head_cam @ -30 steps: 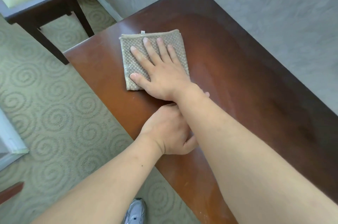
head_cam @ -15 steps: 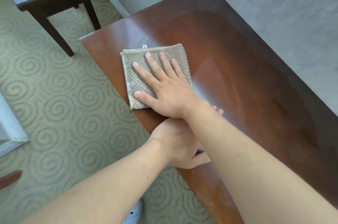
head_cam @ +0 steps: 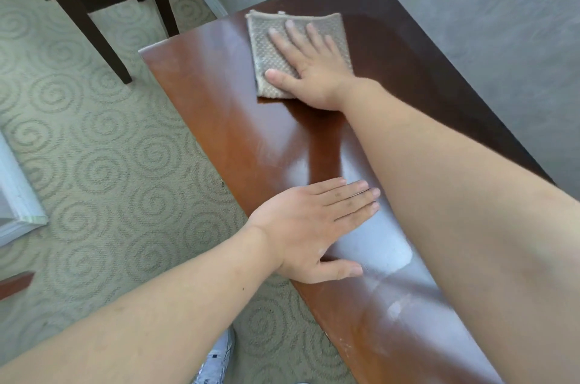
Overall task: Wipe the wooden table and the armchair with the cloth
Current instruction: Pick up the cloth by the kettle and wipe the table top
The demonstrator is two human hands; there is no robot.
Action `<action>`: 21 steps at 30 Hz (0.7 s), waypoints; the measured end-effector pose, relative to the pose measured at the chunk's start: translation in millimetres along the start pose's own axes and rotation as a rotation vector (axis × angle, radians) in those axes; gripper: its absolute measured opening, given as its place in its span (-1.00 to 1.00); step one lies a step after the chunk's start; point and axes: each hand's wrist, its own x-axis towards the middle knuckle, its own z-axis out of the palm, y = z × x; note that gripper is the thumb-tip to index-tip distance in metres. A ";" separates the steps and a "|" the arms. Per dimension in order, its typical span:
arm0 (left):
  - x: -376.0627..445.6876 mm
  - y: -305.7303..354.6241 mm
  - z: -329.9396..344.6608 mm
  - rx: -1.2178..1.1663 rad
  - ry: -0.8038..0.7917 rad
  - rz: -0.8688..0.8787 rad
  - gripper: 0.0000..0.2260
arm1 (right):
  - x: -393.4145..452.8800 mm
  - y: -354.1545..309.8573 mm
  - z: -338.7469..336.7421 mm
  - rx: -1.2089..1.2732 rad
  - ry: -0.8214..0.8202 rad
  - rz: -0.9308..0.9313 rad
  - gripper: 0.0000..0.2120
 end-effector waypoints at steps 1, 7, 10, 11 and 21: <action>-0.1 0.9 2.3 -0.005 0.011 0.001 -0.23 | -4.3 11.8 0.5 0.009 0.018 0.047 -0.27; 2.2 -0.8 -4.0 -0.091 0.127 0.049 -0.25 | -65.4 65.9 14.2 0.021 0.100 0.240 -0.29; -6.8 2.6 -6.9 -0.235 0.296 -0.007 -0.36 | -105.1 62.9 26.5 0.009 0.138 0.302 -0.32; -8.6 1.4 -8.4 -0.276 0.369 -0.022 -0.41 | -118.6 57.7 30.2 0.012 0.138 0.323 -0.32; -19.9 -102.7 -33.8 -0.160 0.374 -0.478 -0.47 | -243.5 -76.0 77.2 0.073 0.151 0.353 -0.35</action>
